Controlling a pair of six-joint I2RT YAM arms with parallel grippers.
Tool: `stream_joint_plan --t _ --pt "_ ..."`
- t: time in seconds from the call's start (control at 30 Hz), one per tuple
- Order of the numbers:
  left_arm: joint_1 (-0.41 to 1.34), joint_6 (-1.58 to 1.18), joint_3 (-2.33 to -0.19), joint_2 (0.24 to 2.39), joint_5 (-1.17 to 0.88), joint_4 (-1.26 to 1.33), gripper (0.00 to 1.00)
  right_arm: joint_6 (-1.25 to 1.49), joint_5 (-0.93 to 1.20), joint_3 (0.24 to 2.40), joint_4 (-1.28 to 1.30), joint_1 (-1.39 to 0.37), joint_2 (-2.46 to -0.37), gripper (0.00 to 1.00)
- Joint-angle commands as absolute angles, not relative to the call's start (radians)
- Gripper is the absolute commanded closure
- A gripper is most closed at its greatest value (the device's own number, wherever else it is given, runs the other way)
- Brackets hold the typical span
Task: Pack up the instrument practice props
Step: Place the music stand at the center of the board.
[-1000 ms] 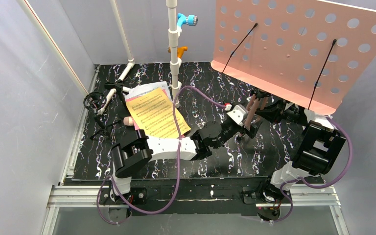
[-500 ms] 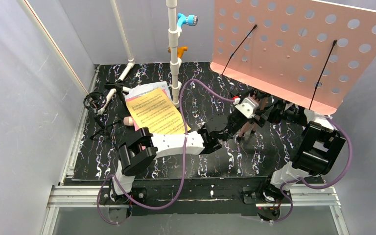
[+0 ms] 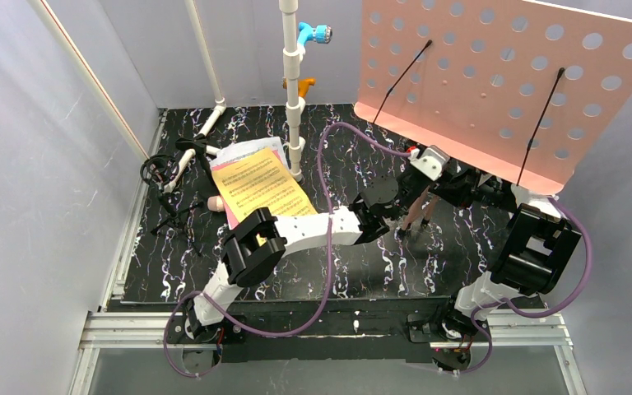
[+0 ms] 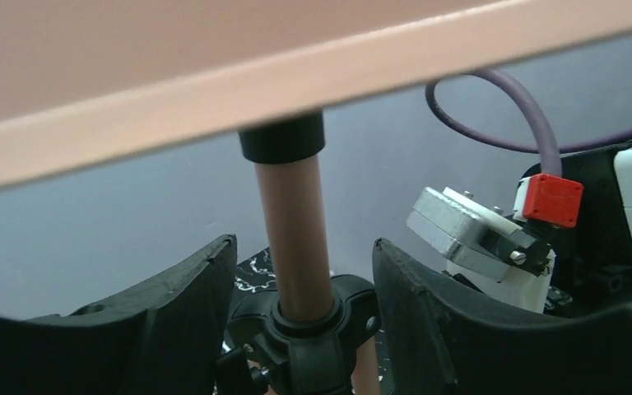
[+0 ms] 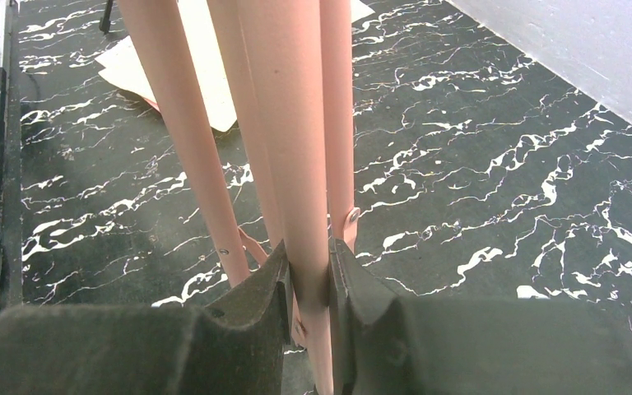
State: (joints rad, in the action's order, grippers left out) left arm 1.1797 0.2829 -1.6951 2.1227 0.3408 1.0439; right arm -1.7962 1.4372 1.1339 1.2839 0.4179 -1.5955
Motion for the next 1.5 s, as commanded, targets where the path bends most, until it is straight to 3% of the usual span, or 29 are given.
stream_joint_plan --t 0.0,0.1,0.33,0.53,0.67,0.93,1.03,1.07,1.1,1.13,1.23,1.33,1.47 --pt "1.171 0.311 -1.774 2.126 0.369 1.050 0.44 -1.713 1.356 1.094 1.420 0.408 -1.589 0.99" --pt "1.168 0.309 -1.796 2.137 0.363 1.042 0.51 -1.715 1.356 1.093 1.420 0.408 -1.587 0.99" --pt "1.169 0.293 -1.815 2.133 0.338 1.037 0.56 -1.715 1.358 1.092 1.420 0.408 -1.589 0.99" --pt "1.169 0.286 -1.805 2.120 0.335 1.032 0.73 -1.713 1.358 1.092 1.420 0.408 -1.590 0.99" --pt "1.168 0.272 -1.798 2.106 0.316 1.024 1.00 -1.712 1.358 1.095 1.420 0.408 -1.595 0.99" --pt "1.169 0.237 -1.776 2.074 0.302 1.023 1.00 -1.704 1.361 1.099 1.420 0.408 -1.598 0.98" --pt "1.169 0.235 -1.776 2.056 0.299 1.022 1.00 -1.683 1.364 1.101 1.420 0.408 -1.590 0.77" --pt "1.168 0.237 -1.778 2.048 0.300 1.021 1.00 -1.669 1.361 1.105 1.420 0.408 -1.585 0.61" --pt "1.169 0.240 -1.777 2.037 0.304 1.017 1.00 -1.652 1.358 1.109 1.420 0.408 -1.580 0.53" --pt "1.169 0.242 -1.775 2.022 0.312 1.008 1.00 -1.635 1.353 1.114 1.420 0.408 -1.574 0.38" --pt "1.169 0.239 -1.759 1.963 0.347 0.959 1.00 -1.603 1.347 1.113 1.420 0.408 -1.538 0.15" --pt "1.169 0.253 -1.732 1.905 0.367 0.937 1.00 -1.595 1.348 1.098 1.420 0.408 -1.479 0.02" --pt "1.168 0.264 -1.709 1.845 0.373 0.904 1.00 -1.560 1.364 1.086 1.422 0.403 -1.411 0.02"
